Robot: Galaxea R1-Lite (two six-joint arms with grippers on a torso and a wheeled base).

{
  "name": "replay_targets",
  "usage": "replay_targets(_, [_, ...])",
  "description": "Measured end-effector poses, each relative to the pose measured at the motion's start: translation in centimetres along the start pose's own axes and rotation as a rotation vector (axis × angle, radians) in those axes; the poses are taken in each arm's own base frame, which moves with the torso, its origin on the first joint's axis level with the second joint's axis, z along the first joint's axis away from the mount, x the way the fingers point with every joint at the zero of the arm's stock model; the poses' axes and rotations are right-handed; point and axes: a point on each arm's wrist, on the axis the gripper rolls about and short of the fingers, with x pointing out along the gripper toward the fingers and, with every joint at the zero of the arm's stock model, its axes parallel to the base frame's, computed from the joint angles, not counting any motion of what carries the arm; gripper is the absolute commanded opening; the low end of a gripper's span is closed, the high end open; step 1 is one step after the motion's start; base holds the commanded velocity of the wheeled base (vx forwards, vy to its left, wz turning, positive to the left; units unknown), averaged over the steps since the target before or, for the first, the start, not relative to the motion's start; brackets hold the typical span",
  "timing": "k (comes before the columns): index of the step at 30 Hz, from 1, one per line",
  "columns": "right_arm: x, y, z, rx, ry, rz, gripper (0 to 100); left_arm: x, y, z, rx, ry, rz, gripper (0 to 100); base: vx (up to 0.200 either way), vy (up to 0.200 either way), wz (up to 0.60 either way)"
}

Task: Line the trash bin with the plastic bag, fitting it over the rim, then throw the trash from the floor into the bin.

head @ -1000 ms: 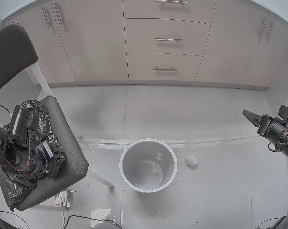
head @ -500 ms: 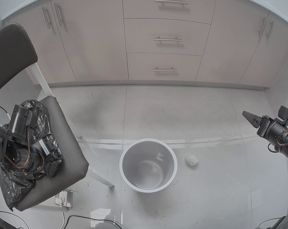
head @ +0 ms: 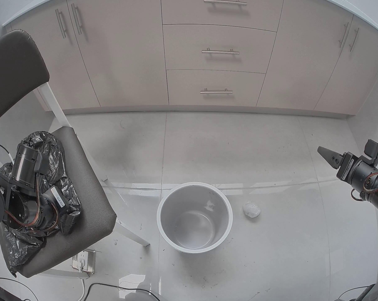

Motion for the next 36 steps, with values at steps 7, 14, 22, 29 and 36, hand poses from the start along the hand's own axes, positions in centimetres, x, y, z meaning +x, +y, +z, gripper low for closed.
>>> replay_targets(7, [0.0, 0.0, 0.0, 0.0, -0.002, 0.0, 100, 0.1, 0.3, -0.3, 0.004, 0.007, 0.006, 0, 0.0, 0.0, 0.0])
replay_targets(14, [-0.1, -0.1, 0.0, 0.0, -0.001, -0.002, 100, 0.0, 0.2, -0.3, 0.02, 0.011, -0.004, 0, 0.0, 0.0, 0.0])
replay_targets(22, [-0.2, -0.2, -0.2, -0.001, -0.002, 0.004, 100, -1.1, -2.0, 0.8, 0.146, 0.061, -0.261, 0, 0.0, 0.0, 0.0])
replay_targets(29, [-0.5, 0.0, -0.6, -0.009, -0.004, 0.035, 100, -3.7, -3.5, 1.3, 0.253, 0.233, -0.706, 0, 0.0, 0.0, 0.0])
replay_targets(36, [-1.3, 0.4, -1.4, -0.053, 0.027, 0.127, 100, -8.4, -3.7, 0.4, 0.56, 0.379, -1.238, 0, 0.0, 0.0, 0.0])
